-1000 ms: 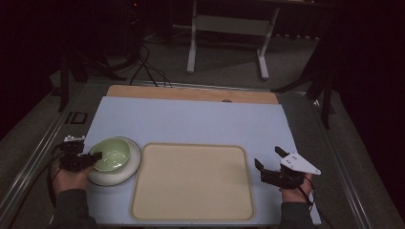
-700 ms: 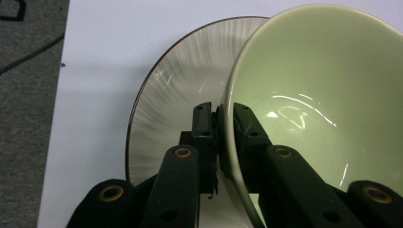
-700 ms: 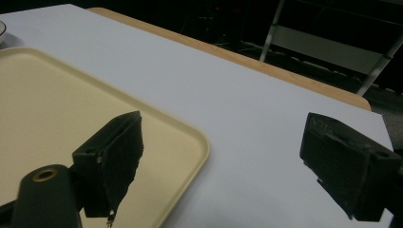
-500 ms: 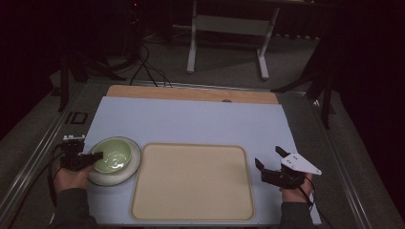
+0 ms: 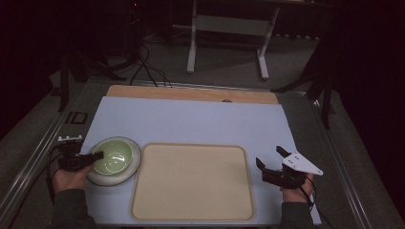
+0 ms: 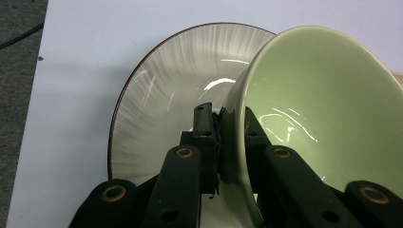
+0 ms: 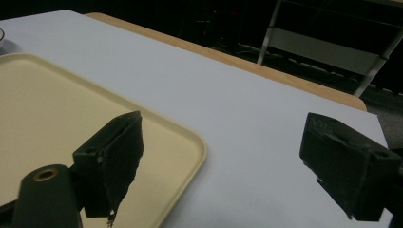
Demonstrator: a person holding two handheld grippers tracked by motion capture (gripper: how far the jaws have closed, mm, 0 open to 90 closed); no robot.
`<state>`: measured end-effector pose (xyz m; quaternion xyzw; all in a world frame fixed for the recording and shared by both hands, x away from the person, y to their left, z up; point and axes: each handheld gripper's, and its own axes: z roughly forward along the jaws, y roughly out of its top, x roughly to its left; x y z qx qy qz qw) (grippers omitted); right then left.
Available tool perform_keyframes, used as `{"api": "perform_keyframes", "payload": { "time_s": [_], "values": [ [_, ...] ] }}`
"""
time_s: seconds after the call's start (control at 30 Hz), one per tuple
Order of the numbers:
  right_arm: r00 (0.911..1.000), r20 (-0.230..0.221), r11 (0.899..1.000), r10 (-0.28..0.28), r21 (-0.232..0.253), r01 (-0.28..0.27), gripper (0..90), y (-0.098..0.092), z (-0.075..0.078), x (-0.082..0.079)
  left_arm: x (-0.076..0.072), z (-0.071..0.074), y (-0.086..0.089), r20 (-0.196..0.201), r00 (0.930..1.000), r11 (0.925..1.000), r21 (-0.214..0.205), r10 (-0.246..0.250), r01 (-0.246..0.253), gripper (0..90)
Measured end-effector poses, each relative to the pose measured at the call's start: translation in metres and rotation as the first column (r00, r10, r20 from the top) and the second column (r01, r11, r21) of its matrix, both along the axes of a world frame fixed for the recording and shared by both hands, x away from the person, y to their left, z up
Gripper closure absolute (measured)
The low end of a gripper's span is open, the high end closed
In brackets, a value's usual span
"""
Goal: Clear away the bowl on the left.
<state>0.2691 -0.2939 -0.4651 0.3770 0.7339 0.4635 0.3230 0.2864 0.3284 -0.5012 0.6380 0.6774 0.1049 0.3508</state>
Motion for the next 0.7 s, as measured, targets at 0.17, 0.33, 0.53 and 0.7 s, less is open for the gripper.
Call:
{"api": "perform_keyframes", "payload": {
  "time_s": [0.17, 0.33, 0.53, 0.7],
  "values": [
    [1.0000, 0.000, 1.000, -0.004, 0.005, 0.004, 14.1, -0.001, 0.000, 0.000, -0.001, 0.001, 0.000, 0.008, 1.0000, 1.0000, -0.002, 0.002, -0.002, 83.3],
    [1.0000, 0.004, 1.000, -0.006, 0.007, 0.006, 14.0, -0.001, 0.000, 0.000, -0.003, 0.004, 0.002, 0.034, 0.9993, 0.9994, -0.032, 0.017, -0.016, 83.3],
    [1.0000, 0.005, 1.000, -0.008, 0.011, 0.008, 14.0, -0.002, 0.001, 0.000, -0.006, 0.008, 0.003, 0.065, 0.9977, 0.9984, -0.054, 0.022, -0.018, 83.3],
    [0.9999, 0.007, 1.000, -0.009, 0.013, 0.009, 14.0, -0.002, 0.001, 0.000, -0.007, 0.013, 0.000, 0.090, 0.9957, 0.9983, -0.055, 0.023, -0.018, 83.3]
  ]
}}
